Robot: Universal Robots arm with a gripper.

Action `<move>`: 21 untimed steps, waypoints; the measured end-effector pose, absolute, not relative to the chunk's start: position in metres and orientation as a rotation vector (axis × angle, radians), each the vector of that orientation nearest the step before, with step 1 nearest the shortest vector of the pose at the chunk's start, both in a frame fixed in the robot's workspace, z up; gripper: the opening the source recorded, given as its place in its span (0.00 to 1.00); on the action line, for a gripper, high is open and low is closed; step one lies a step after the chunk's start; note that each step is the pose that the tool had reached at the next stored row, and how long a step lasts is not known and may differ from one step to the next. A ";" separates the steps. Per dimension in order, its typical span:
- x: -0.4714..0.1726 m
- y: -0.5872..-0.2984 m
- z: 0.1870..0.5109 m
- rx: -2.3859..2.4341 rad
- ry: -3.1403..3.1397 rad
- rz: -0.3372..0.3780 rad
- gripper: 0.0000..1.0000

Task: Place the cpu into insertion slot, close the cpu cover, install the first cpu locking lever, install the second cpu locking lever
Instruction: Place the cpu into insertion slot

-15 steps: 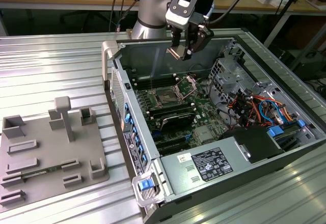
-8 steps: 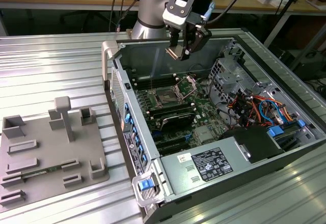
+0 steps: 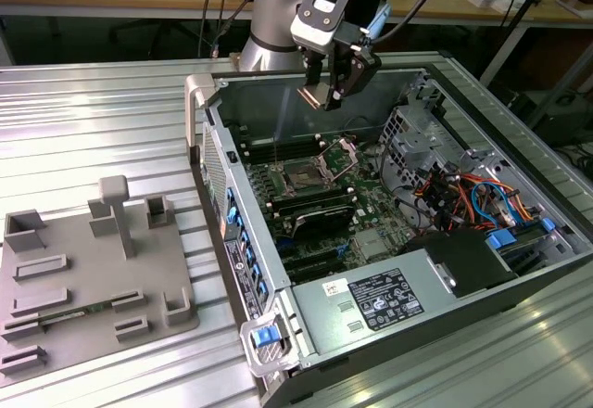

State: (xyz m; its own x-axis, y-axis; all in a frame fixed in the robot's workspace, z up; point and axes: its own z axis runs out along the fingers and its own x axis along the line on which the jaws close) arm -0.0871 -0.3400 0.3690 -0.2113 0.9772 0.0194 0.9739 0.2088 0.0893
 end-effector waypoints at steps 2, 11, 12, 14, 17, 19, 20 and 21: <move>-0.087 -0.340 0.369 1.946 2.410 0.127 0.55; -0.087 -0.340 0.364 1.965 2.395 0.127 0.55; -0.087 -0.340 0.362 1.977 2.384 0.126 0.55; -0.087 -0.340 0.359 1.997 2.367 0.126 0.55; -0.087 -0.340 0.358 1.997 2.367 0.126 0.55; -0.087 -0.340 0.357 1.997 2.367 0.126 0.55; -0.087 -0.340 0.357 1.997 2.367 0.126 0.55; -0.087 -0.340 0.357 1.997 2.367 0.126 0.55</move>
State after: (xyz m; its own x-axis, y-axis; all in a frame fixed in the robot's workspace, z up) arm -0.0873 -0.3400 0.3565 -0.1691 0.9854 0.0197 0.9819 0.1668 0.0893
